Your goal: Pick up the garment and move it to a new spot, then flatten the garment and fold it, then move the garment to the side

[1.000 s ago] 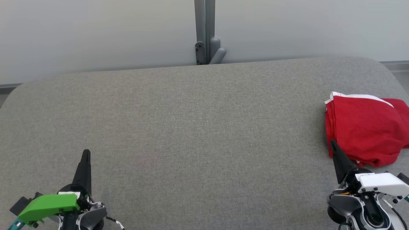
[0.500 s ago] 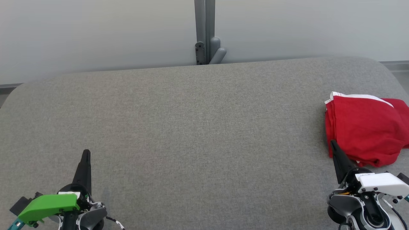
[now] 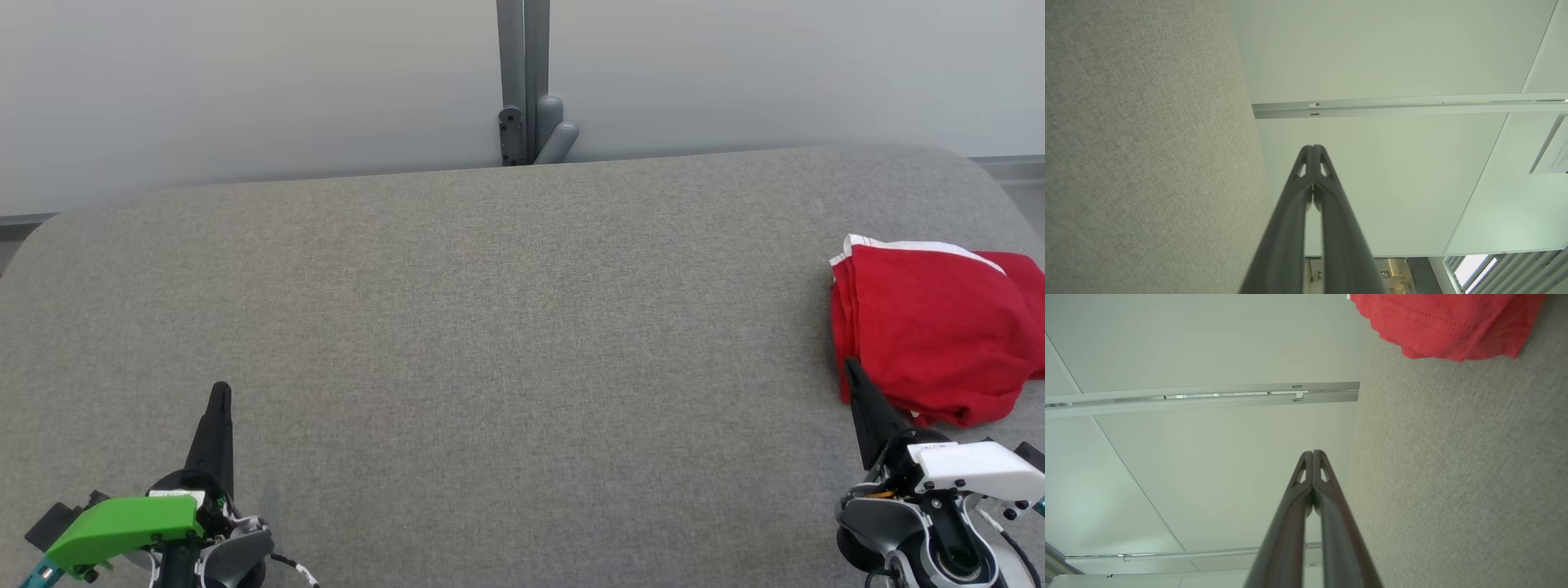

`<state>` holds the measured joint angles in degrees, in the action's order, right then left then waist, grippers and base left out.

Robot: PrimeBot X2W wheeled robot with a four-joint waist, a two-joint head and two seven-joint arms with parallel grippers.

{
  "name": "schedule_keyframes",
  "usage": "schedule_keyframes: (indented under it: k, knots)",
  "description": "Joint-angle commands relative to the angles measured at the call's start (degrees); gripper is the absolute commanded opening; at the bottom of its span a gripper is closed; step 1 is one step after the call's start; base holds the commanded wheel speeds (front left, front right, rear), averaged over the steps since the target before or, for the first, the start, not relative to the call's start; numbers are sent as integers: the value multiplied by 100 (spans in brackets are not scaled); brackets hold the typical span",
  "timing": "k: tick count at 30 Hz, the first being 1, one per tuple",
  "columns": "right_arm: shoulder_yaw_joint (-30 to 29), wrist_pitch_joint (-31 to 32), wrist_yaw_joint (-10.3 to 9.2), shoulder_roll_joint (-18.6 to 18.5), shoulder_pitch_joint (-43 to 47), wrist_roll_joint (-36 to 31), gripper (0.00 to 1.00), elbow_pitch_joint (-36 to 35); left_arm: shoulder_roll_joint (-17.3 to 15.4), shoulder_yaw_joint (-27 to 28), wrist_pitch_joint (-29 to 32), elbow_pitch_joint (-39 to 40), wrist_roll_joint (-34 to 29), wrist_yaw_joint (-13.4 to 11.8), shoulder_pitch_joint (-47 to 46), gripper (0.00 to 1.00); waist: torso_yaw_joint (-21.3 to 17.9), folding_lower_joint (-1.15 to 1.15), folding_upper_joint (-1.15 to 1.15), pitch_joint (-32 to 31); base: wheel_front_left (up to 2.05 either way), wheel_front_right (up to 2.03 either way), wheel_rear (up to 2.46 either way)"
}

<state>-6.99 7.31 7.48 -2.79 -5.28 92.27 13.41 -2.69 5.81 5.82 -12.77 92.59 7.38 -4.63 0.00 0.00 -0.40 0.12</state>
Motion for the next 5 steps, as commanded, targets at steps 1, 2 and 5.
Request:
schedule_keyframes:
  k: [1, 2, 5]
  knots:
    - [-19, 19, 2, -21, -45, 26, 0, -24, -36, 27, 9, 22, 6, 24, -61, 0, 0, 0, 40, 0, 0, 0, 0]
    - [-19, 20, 2, -21, -45, 26, 0, -24, -36, 27, 9, 23, 6, 24, -61, 0, 0, 0, 40, 0, 0, 0, 0]
    - [-20, 20, 2, -21, -45, 26, 0, -24, -36, 27, 9, 23, 6, 24, -61, 0, 0, 0, 40, 0, 0, 0, 0]
